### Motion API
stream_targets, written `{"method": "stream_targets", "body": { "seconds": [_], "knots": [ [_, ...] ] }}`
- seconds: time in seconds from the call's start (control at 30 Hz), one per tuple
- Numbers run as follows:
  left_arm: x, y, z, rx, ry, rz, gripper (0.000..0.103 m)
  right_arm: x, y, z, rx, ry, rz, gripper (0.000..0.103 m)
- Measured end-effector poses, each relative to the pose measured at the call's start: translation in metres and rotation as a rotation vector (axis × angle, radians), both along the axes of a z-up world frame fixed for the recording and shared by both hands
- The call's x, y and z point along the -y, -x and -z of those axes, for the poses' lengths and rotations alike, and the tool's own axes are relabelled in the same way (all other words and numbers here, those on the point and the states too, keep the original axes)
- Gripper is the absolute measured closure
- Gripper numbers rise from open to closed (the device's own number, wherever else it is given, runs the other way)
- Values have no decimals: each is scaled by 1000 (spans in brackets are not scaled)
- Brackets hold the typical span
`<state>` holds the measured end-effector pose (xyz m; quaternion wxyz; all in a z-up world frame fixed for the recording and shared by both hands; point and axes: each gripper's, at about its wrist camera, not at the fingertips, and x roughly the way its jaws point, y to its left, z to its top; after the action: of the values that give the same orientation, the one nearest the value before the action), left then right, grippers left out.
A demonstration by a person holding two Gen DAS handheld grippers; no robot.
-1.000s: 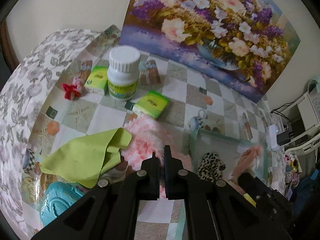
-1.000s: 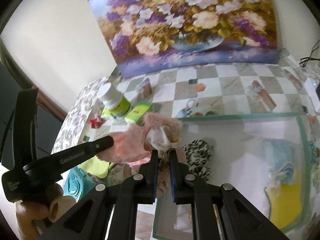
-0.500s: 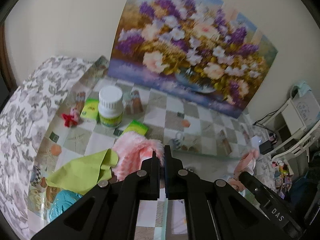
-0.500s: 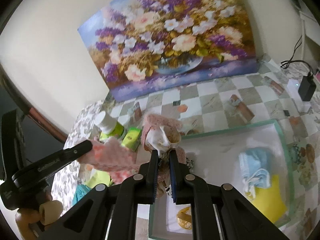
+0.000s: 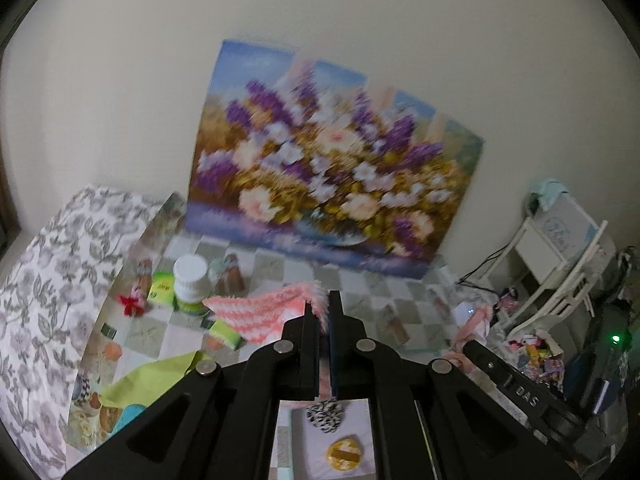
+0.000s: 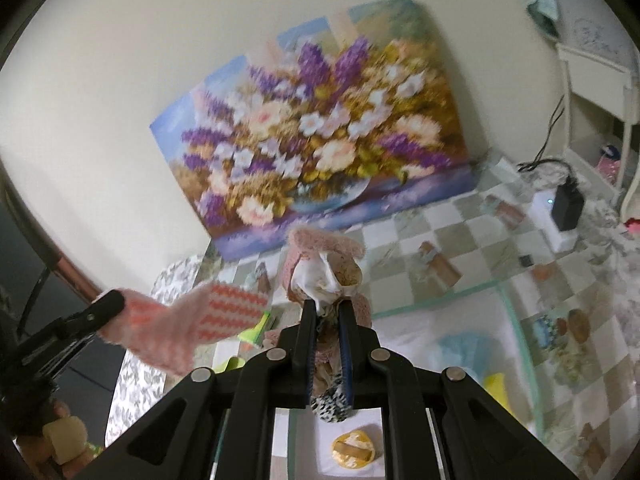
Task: Organize soft objects
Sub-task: 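Lift the pink floral cloth with the right tool while the left tool carries the zigzag towel over the tray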
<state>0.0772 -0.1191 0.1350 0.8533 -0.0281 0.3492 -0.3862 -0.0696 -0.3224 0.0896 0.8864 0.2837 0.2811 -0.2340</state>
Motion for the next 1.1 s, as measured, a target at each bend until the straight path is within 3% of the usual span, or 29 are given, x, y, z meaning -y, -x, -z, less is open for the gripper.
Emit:
{"method": "stream_targets", "body": {
  "seconds": [0.27, 0.6, 0.83, 1.1],
  "knots": [
    [23, 40, -19, 66, 21, 106, 100, 25, 37, -19, 14, 42, 119, 92],
    [80, 98, -5, 114, -86, 262, 100, 61, 79, -14, -18, 35, 259, 92],
    [108, 112, 22, 103, -167, 312, 100, 73, 91, -3, -80, 45, 321, 92],
    [125, 93, 81, -16, -306, 265, 100, 79, 71, 31, -159, -25, 262, 92]
  ]
}}
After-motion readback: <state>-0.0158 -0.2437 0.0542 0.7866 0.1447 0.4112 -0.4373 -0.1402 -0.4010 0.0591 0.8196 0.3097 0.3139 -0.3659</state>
